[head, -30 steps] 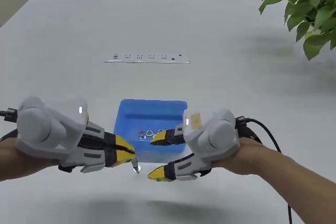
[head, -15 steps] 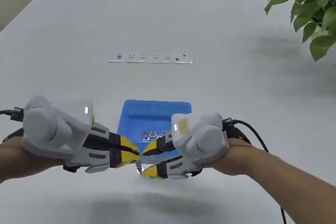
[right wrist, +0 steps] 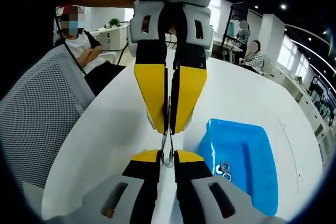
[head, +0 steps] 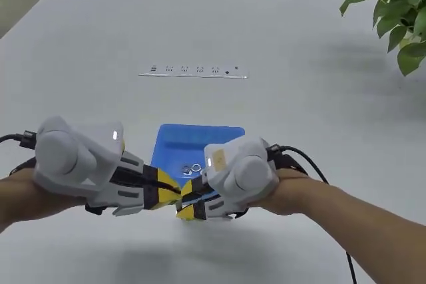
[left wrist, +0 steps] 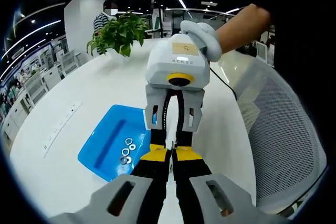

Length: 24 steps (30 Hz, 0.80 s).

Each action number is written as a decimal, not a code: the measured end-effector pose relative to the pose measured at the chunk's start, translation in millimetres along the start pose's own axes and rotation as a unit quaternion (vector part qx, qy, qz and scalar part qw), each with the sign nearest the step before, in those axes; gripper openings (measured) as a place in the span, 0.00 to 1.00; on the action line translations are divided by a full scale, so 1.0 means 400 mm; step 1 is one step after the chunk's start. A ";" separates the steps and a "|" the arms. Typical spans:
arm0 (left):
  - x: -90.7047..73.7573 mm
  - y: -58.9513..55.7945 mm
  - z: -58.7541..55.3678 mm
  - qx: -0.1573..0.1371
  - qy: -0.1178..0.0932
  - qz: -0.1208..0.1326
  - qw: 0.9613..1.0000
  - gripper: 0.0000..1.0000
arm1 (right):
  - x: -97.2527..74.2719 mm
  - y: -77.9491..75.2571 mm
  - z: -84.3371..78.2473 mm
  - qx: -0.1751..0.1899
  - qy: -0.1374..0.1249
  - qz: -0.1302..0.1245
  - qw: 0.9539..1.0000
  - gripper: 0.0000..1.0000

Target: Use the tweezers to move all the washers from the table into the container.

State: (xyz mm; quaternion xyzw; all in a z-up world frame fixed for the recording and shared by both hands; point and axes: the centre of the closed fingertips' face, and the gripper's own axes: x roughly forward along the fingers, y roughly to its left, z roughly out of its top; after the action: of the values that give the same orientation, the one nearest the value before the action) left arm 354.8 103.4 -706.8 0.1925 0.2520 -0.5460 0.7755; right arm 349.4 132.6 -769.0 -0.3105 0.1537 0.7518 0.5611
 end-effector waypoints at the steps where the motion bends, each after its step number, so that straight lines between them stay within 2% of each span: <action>1: 0.000 0.000 0.000 0.000 0.000 -0.001 1.000 0.07 | 0.000 0.000 0.000 -0.002 0.000 0.000 1.000 0.11; 7: 0.002 -0.001 0.001 -0.002 -0.002 0.000 1.000 0.06 | 0.000 0.001 -0.001 -0.006 0.004 0.004 1.000 0.10; 24: 0.002 -0.003 0.001 0.001 0.001 0.000 1.000 0.07 | 0.000 0.002 -0.001 0.021 0.010 0.000 1.000 0.08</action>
State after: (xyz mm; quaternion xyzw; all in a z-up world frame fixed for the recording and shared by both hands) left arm 354.0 102.0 -707.0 0.1943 0.2520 -0.5459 0.7751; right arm 348.8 131.9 -769.4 -0.3061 0.1750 0.7455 0.5656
